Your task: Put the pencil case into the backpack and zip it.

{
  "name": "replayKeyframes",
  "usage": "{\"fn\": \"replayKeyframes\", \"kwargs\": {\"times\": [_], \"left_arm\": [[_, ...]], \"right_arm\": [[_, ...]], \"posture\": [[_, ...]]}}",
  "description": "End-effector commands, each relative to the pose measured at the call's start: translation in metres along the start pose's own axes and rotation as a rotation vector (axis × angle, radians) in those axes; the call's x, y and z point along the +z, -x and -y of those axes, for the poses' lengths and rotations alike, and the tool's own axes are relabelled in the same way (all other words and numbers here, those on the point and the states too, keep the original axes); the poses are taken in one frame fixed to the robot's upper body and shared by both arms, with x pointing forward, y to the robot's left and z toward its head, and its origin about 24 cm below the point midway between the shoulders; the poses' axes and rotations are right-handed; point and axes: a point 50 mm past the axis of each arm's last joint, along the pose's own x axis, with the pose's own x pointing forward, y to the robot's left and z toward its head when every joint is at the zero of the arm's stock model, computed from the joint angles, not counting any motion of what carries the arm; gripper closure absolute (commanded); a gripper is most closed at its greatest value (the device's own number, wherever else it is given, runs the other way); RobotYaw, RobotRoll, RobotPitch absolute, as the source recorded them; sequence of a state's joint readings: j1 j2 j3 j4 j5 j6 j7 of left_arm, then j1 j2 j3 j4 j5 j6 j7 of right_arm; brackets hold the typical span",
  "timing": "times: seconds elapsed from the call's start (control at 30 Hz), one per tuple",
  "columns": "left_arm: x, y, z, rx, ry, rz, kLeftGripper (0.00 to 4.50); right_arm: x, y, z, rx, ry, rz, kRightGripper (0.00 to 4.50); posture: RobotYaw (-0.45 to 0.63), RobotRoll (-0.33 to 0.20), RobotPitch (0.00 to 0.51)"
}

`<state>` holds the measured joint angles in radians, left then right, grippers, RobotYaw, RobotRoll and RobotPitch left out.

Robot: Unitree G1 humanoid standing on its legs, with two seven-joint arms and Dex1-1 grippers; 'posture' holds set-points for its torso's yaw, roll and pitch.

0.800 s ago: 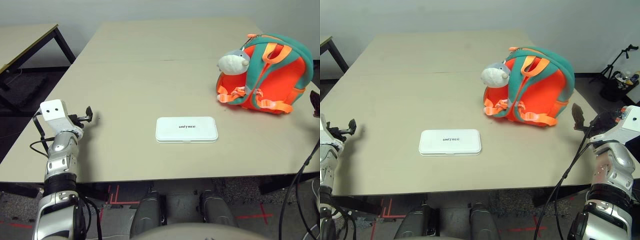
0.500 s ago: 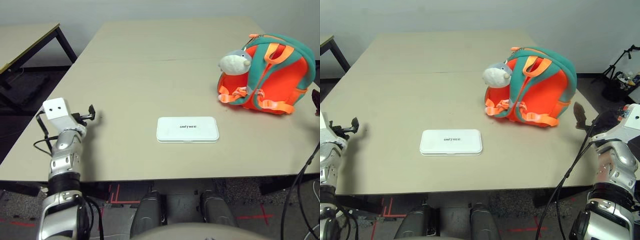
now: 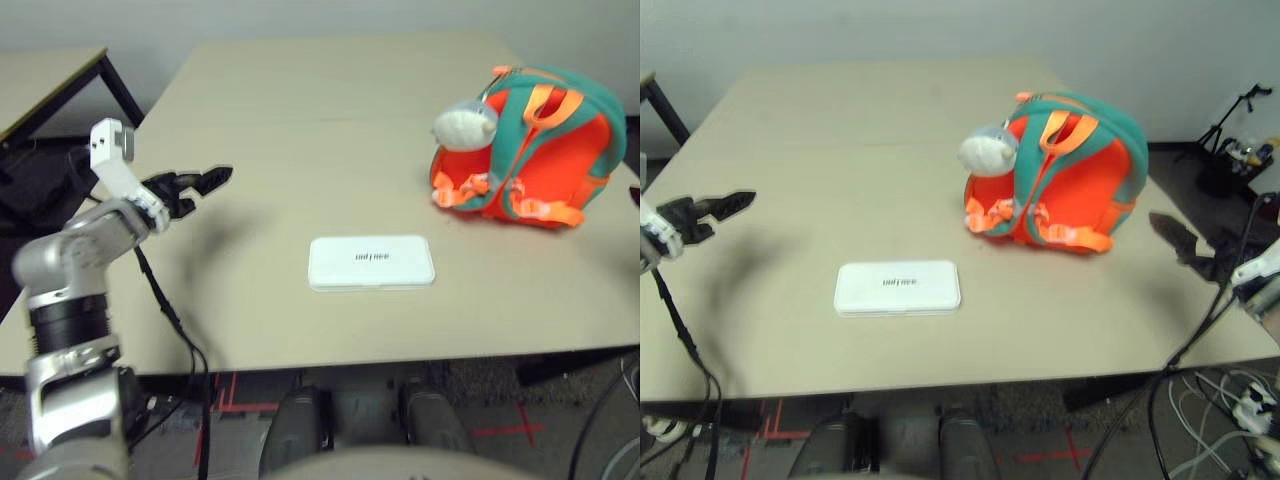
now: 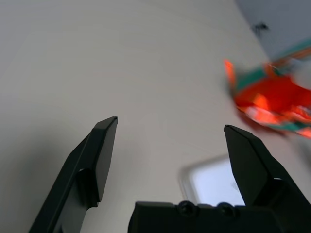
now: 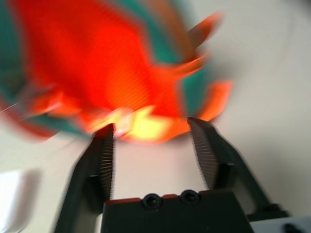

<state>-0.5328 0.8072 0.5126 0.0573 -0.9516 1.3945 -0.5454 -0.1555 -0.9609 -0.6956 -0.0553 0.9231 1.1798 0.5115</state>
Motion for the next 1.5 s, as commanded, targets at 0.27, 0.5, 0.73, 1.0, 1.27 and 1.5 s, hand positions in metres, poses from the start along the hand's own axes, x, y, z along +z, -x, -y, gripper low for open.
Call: {"fn": "replayKeyframes", "kwargs": {"times": [0.27, 0.5, 0.73, 1.0, 1.27, 1.5], "left_arm": [[-0.017, 0.003, 0.012, -0.194, 0.188, -0.152, 0.0], [-0.043, -0.007, 0.009, -0.207, 0.258, -0.27, 0.0], [-0.056, -0.028, 0.004, -0.199, 0.315, -0.348, 0.0], [-0.06, -0.049, -0.003, -0.191, 0.392, -0.409, 0.0], [-0.067, -0.057, -0.007, -0.201, 0.451, -0.46, 0.0], [-0.077, -0.066, -0.004, -0.231, 0.454, -0.509, 0.0]], "right_arm": [[-0.009, -0.021, -0.048, 0.262, -0.108, -0.34, 4.47], [-0.02, -0.04, -0.058, 0.292, -0.102, -0.448, 4.47], [-0.027, -0.058, -0.063, 0.243, -0.057, -0.481, 4.47], [-0.046, -0.073, -0.076, 0.246, -0.012, -0.545, 4.47], [-0.061, -0.085, -0.091, 0.262, 0.032, -0.58, 4.47], [-0.071, -0.098, -0.104, 0.257, 0.073, -0.575, 4.47]], "posture": [[0.02, 0.0, 0.0], [0.05, 0.0, 0.023], [0.04, 0.0, 0.036], [0.02, 0.0, 0.047], [0.01, 0.0, 0.056], [0.01, 0.0, 0.059]]}}
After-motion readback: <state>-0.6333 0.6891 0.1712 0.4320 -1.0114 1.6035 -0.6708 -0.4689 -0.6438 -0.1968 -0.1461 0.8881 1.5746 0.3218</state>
